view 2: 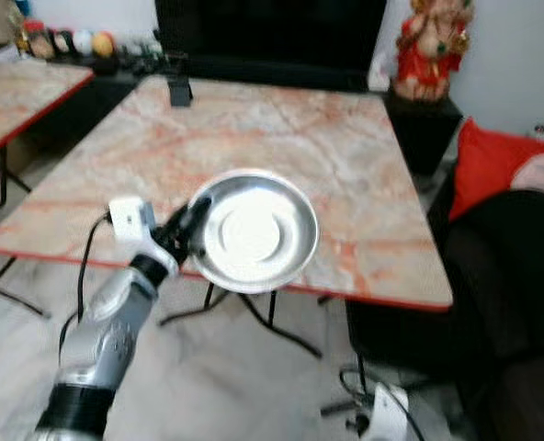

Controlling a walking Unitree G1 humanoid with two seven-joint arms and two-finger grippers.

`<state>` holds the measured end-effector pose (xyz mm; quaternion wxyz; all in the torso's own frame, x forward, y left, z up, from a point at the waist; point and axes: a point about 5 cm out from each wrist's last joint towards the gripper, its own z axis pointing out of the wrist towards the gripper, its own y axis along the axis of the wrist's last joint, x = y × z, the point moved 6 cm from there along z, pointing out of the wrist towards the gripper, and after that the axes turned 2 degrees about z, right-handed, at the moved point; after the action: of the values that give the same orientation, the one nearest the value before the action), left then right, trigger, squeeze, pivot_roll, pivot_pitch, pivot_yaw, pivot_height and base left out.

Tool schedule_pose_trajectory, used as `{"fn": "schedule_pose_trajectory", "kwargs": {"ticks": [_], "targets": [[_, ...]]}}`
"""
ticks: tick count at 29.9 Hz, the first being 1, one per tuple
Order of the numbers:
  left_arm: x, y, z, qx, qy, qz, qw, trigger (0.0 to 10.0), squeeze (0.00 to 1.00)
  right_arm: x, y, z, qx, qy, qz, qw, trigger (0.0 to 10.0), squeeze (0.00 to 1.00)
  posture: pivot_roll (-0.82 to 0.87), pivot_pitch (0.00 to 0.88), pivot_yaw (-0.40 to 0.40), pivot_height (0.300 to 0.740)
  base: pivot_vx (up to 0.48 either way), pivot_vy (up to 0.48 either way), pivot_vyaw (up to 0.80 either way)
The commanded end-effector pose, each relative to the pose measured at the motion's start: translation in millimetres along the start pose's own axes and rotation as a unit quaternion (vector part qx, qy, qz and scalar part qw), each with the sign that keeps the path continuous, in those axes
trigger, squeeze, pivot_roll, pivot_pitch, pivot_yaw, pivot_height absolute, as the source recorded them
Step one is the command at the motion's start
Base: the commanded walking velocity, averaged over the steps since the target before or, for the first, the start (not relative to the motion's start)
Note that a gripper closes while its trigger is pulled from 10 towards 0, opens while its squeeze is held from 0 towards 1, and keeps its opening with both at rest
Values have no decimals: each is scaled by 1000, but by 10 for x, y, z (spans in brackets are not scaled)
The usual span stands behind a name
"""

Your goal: Setting the table

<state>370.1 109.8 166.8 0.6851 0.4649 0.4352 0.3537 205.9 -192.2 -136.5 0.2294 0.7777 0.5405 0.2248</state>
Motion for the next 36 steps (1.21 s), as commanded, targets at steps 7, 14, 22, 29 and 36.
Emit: {"fn": "schedule_pose_trajectory", "kwargs": {"ticks": [7,14,22,29,36], "targets": [[-77,48,32,-10,-18,8,1000,10000,0,-40,-15,-6,1,-3,1,1000,10000,0,88,0,-50,727,409,0,0],[-100,-17,23,9,-31,11,999,10000,0,-27,-36,-9,3,-2,2,1000,10000,0,90,0,-45,727,380,0,0],[-133,-142,-55,53,-56,-37,996,10000,0,-26,-22,-6,2,-3,4,1000,10000,0,92,0,-47,727,0,0,0],[6,-235,-182,103,-38,-45,993,10000,0,-25,0,-1,0,-4,7,1000,10000,0,99,0,-52,727,0,0,0],[29,-389,-344,179,-51,-12,983,10000,0,-36,16,3,2,0,1,1000,10000,0,113,0,-67,727,0,0,0]]}}
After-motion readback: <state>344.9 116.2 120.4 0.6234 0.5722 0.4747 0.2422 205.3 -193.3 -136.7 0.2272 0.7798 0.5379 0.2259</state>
